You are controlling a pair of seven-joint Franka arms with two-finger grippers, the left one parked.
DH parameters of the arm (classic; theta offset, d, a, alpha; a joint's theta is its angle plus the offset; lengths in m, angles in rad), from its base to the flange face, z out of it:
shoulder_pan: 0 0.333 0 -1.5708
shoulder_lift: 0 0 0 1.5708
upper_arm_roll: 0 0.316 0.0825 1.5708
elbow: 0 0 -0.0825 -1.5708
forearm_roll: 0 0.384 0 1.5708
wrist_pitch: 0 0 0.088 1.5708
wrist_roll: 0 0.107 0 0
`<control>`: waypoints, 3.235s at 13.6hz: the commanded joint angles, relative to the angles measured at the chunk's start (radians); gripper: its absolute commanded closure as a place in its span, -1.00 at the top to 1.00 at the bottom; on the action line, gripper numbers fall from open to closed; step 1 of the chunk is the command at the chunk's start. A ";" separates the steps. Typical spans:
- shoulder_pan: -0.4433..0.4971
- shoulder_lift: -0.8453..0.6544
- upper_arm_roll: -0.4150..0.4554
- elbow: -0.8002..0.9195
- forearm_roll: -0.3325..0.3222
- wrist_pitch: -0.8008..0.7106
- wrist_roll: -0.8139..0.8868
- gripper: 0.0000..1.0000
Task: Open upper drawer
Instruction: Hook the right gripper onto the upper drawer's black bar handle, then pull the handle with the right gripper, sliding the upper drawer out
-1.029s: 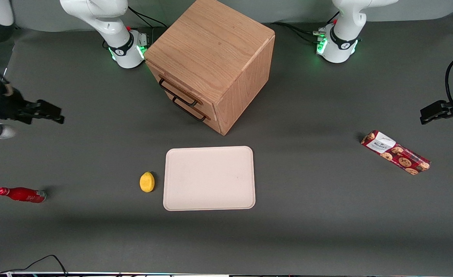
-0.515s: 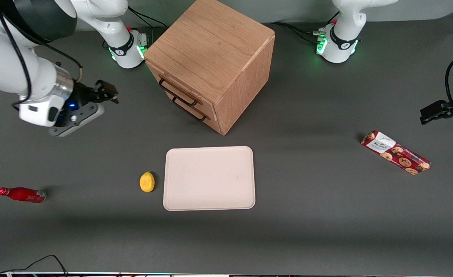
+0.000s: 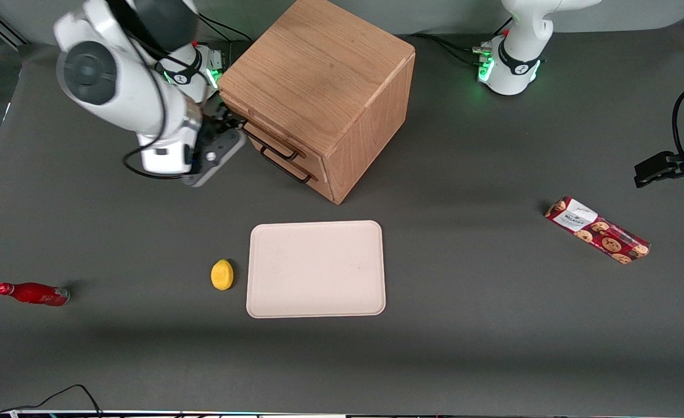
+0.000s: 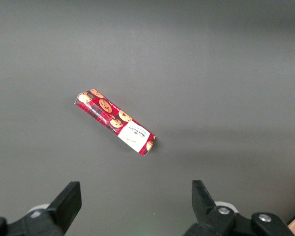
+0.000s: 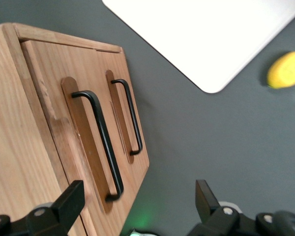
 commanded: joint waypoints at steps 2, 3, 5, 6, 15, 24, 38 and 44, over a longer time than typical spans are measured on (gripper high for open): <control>-0.009 -0.025 0.035 -0.129 0.043 0.122 -0.027 1.00; -0.009 -0.024 0.037 -0.142 0.061 0.144 -0.041 1.00; -0.009 -0.022 0.037 -0.163 0.061 0.158 -0.075 1.00; -0.009 -0.022 0.037 -0.180 0.061 0.182 -0.076 1.00; -0.009 -0.015 0.038 -0.280 0.075 0.274 -0.113 1.00; -0.009 -0.010 0.038 -0.354 0.075 0.380 -0.133 1.00; -0.022 0.014 0.005 -0.360 0.060 0.462 -0.164 1.00; -0.036 0.020 -0.058 -0.337 0.029 0.462 -0.179 1.00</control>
